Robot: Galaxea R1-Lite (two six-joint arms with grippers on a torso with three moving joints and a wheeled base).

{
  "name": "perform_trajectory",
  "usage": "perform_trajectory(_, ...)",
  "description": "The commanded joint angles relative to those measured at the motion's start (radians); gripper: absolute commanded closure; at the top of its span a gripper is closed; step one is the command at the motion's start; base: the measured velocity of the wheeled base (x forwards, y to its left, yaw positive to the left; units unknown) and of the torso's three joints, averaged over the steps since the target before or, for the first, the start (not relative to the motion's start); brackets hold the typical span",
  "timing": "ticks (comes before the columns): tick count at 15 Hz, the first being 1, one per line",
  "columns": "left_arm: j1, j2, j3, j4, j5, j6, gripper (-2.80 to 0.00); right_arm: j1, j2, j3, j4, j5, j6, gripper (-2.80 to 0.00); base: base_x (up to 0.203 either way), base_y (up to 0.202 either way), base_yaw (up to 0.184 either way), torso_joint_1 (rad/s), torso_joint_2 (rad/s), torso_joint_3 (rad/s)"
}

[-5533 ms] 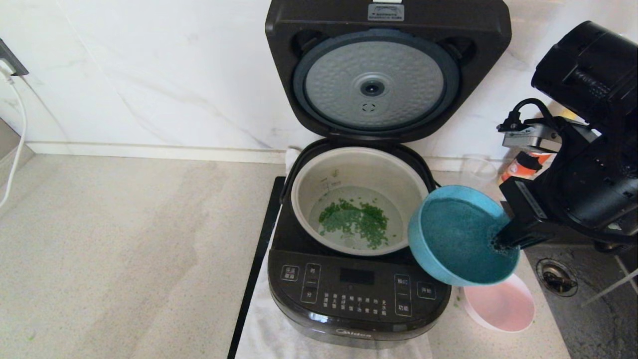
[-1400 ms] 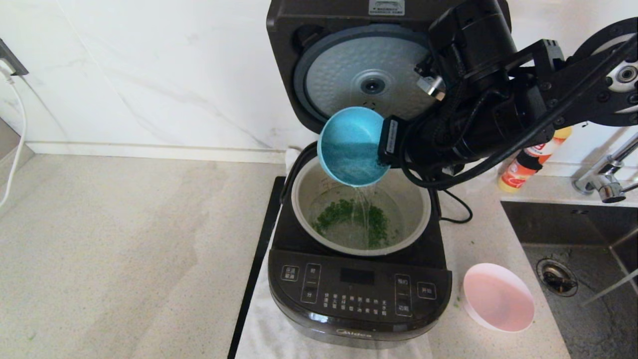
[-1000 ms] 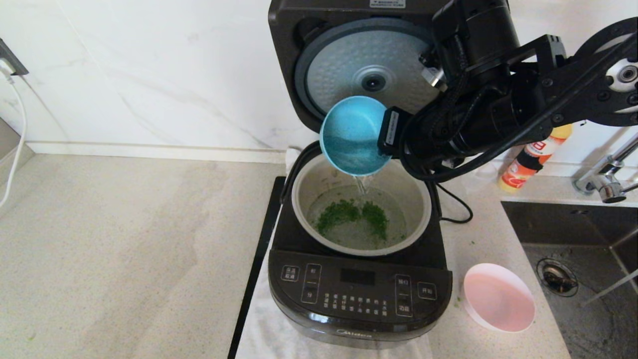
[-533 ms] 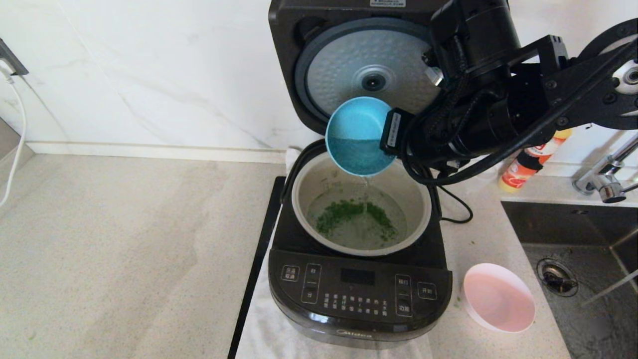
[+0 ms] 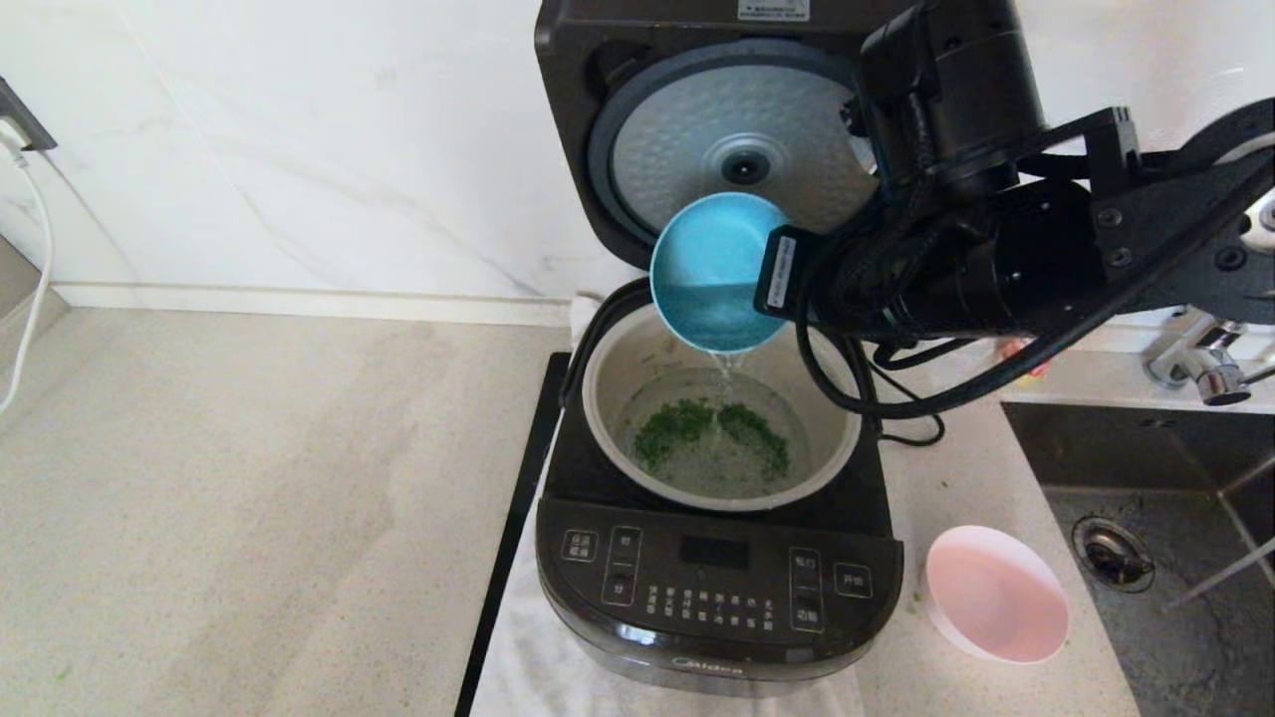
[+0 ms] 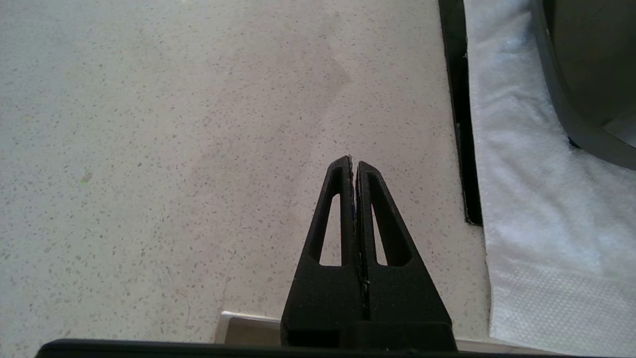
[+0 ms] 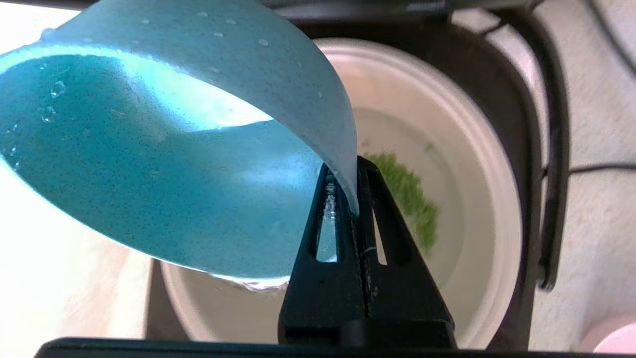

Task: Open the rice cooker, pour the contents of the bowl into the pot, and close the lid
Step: Pour the water from the bowl into the rice cooker

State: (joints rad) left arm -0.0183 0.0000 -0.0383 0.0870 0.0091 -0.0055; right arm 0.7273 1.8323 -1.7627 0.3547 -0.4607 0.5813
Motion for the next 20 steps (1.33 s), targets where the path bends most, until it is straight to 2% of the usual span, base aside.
perform_trajectory(1,0.000,-0.003,0.000,0.000,0.002,-0.001,0.00,0.012,-0.033,0.092,-0.101,-0.038,-0.031,0.00,0.000,0.000,0.000,0.000,0.00,0.000)
perform_trajectory(3,0.000,-0.003,0.000,0.000,0.000,-0.001,0.00,0.017,-0.043,0.139,-0.176,-0.076,-0.065,0.00,0.000,0.000,0.000,0.000,0.00,0.000)
perform_trajectory(10,0.000,-0.003,0.000,0.000,0.000,-0.001,0.00,0.036,-0.070,0.231,-0.280,-0.142,-0.091,0.00,0.000,0.000,0.000,0.000,0.00,0.000)
perform_trajectory(15,0.000,-0.003,0.000,0.000,0.000,-0.001,0.00,0.044,-0.073,0.361,-0.522,-0.196,-0.183,0.00,0.000,0.000,0.000,0.000,0.00,0.000)
perform_trajectory(20,0.000,-0.003,0.000,0.000,0.000,-0.001,0.00,0.044,-0.058,0.478,-0.800,-0.244,-0.314,0.00,0.000,0.000,0.000,0.000,0.00,0.000)
